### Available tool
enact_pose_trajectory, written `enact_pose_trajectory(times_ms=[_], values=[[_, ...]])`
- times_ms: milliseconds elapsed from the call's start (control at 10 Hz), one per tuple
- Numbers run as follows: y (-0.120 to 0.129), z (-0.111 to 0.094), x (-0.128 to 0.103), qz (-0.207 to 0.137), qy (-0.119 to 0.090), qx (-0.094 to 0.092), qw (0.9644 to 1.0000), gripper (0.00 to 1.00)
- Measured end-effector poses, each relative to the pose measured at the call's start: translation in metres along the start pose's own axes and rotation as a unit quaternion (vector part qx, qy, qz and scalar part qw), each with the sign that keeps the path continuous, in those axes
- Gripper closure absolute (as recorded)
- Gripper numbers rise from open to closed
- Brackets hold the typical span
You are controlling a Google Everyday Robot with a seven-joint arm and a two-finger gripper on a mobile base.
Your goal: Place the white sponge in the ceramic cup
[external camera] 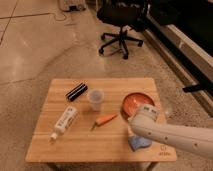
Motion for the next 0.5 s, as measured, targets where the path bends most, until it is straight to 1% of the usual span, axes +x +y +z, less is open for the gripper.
enact_pose_trajectory(times_ms=[200, 300, 400, 500], values=[[0.018, -0.01, 0.003, 0.004, 0.003, -0.012, 0.9999, 0.35], [0.024, -0.013, 0.003, 0.006, 0.002, -0.019, 0.9998, 0.35], [0.033, -0.014, 0.006, 0.01, -0.001, -0.034, 0.9994, 0.35], [0.042, -0.01, 0.009, 0.015, -0.007, -0.049, 0.9987, 0.35]])
